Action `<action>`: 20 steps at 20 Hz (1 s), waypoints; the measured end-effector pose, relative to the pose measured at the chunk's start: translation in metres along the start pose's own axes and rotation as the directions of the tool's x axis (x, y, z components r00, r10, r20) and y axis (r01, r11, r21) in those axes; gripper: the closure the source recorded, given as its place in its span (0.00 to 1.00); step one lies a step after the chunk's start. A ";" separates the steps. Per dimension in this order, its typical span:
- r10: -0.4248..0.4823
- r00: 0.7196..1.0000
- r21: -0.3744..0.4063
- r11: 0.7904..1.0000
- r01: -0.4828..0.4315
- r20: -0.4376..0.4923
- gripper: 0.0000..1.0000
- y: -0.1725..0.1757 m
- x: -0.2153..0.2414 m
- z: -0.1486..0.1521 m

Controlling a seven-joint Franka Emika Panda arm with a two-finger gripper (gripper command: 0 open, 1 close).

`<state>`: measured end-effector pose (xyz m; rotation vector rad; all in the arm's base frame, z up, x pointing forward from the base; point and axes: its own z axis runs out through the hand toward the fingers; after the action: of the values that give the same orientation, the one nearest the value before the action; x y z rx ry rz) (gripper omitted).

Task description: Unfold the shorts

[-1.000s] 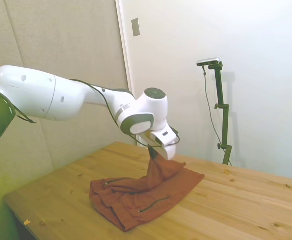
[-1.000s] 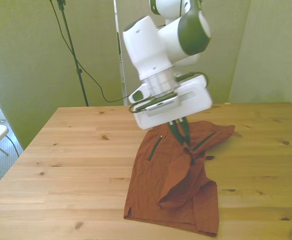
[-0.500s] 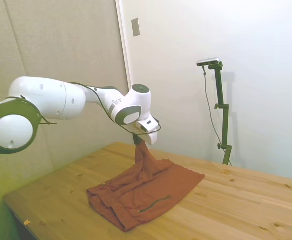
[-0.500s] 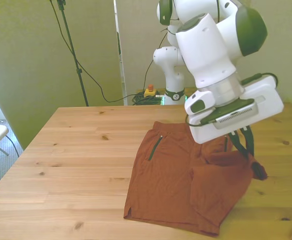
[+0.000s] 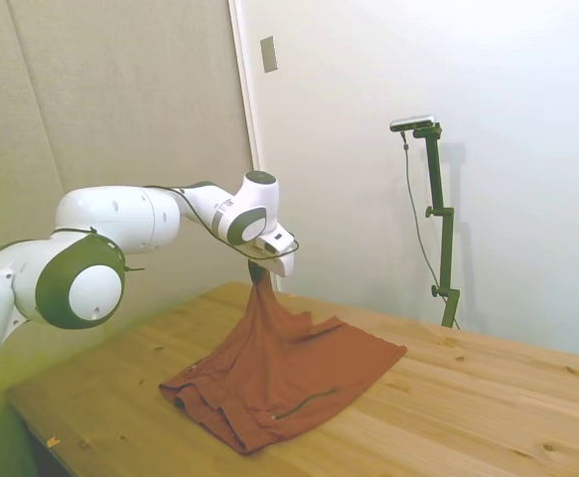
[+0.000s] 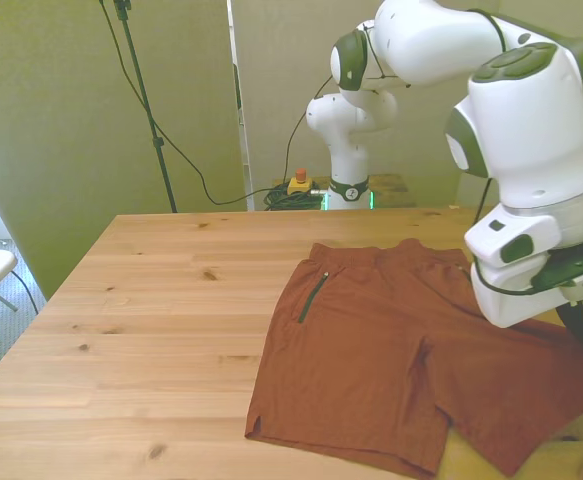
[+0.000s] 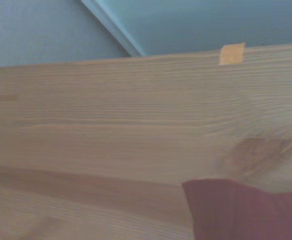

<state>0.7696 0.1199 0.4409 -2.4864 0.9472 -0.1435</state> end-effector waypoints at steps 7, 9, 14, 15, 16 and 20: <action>-0.009 1.000 0.001 1.000 0.010 -0.013 0.00 -0.003 0.000 -0.007; 0.001 0.997 -0.050 0.999 -0.005 -0.081 0.00 0.002 0.006 -0.022; -0.019 0.977 -0.276 0.960 -0.042 -0.214 0.00 0.064 0.024 -0.060; -0.034 0.974 -0.324 0.945 -0.041 -0.222 0.00 0.075 0.021 -0.069; -0.046 0.974 -0.358 0.933 -0.038 -0.222 0.00 0.083 0.015 -0.079; -0.075 0.977 -0.381 0.925 -0.007 -0.200 0.00 0.100 -0.025 -0.121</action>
<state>0.6592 0.0234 0.5025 -2.8908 1.1066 -0.2626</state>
